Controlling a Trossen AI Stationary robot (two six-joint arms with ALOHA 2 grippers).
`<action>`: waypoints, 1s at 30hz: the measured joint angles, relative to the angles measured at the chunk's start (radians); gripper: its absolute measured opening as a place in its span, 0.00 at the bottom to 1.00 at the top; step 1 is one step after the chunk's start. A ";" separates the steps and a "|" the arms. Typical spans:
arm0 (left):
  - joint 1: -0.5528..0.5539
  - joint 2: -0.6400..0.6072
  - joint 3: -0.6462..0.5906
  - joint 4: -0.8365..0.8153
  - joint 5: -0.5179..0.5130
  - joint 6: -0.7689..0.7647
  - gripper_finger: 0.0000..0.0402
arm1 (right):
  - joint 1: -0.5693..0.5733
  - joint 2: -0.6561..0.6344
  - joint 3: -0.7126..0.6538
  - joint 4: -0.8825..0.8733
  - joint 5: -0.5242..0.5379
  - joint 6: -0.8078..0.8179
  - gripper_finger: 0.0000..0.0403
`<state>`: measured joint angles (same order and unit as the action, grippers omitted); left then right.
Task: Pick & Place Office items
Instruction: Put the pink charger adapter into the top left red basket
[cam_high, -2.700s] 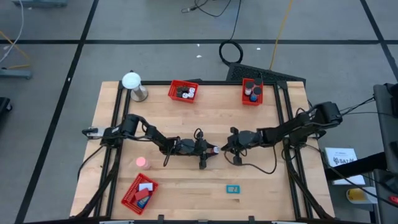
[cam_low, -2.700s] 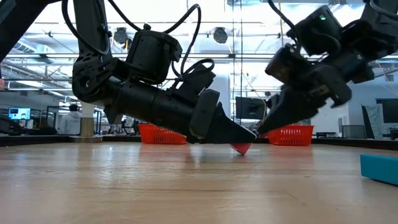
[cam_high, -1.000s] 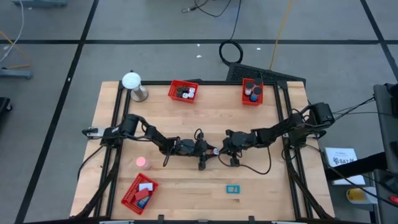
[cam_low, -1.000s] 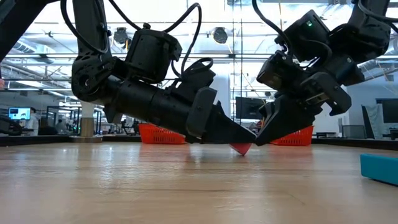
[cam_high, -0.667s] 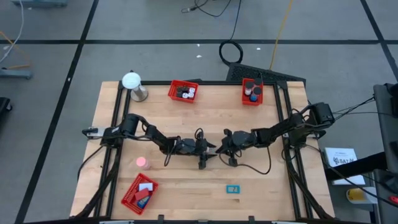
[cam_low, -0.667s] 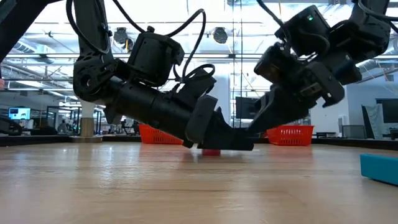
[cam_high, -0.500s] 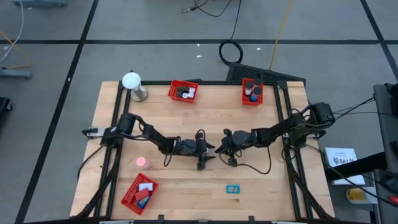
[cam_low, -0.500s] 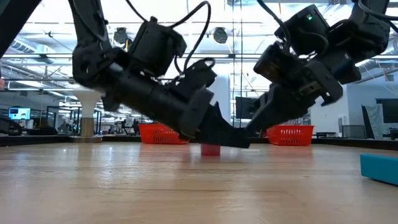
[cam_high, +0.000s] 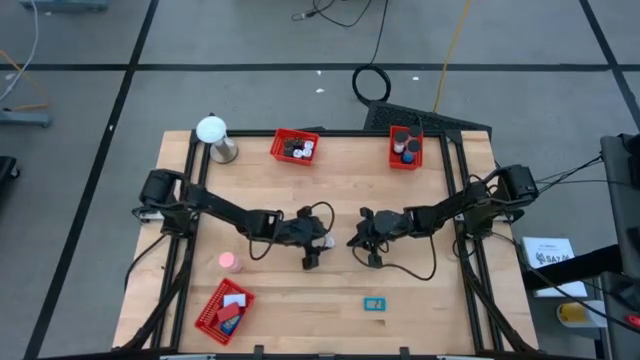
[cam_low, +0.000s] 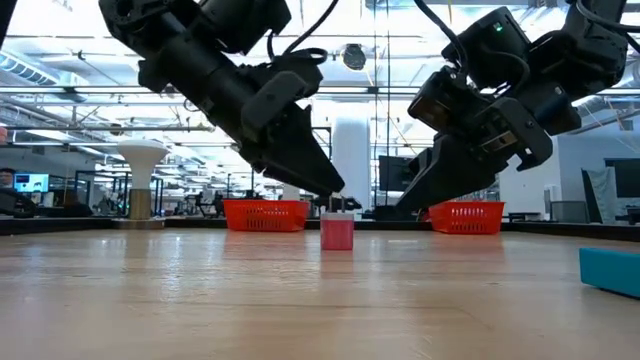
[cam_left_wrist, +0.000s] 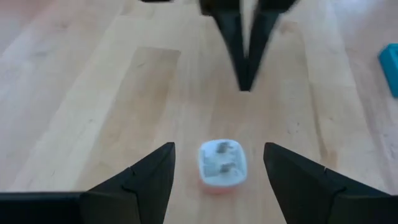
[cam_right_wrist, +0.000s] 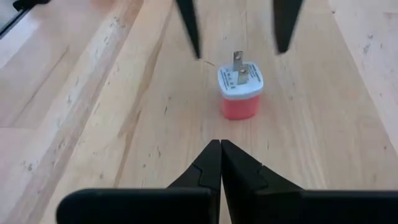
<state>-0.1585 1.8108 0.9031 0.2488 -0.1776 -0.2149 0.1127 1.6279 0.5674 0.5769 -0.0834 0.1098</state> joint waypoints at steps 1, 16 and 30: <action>0.000 -0.004 0.000 -0.001 -0.013 -0.006 0.62 | 0.000 0.000 0.000 -0.001 0.000 -0.002 0.00; -0.012 0.063 0.084 -0.087 -0.031 -0.045 0.62 | 0.000 0.000 -0.002 0.002 0.000 -0.002 0.00; -0.011 0.136 0.191 -0.230 -0.034 -0.051 0.42 | 0.000 0.000 -0.002 -0.006 0.003 -0.017 0.00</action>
<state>-0.1699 1.9467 1.0943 0.0183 -0.2111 -0.2661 0.1131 1.6279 0.5655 0.5713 -0.0807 0.0929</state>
